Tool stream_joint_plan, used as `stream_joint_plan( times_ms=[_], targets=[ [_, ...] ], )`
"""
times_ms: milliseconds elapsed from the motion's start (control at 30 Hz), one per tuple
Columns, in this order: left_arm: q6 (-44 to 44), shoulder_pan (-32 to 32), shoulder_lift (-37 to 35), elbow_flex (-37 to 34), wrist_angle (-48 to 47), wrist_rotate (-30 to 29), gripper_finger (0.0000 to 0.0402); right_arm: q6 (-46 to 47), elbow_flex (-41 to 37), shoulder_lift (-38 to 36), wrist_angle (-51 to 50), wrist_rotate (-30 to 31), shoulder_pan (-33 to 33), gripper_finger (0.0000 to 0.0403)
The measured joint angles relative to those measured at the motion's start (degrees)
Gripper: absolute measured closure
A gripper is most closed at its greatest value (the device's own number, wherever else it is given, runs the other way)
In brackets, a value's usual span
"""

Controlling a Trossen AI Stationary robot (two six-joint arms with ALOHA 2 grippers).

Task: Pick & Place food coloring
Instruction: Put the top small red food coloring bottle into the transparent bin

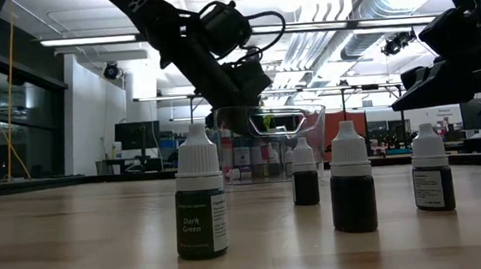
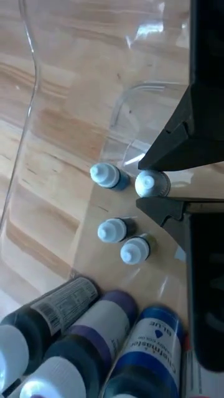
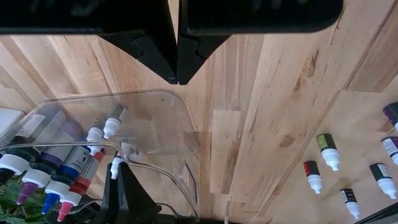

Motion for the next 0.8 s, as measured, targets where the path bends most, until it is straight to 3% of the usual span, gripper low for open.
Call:
stream_joint_plan(
  times_ms=[467,800],
  targets=[
    [-9.48,1.06,-0.02,0.00,-2.72,-5.62,0.0360,0.00,-0.01,0.00,-0.02,0.00,-0.01,0.0402],
    [-9.55,1.02,-0.02,0.00,-2.80,-6.04,0.0359,0.00,-0.01,0.01,-0.02,0.00,-0.01,0.0402]
  ],
)
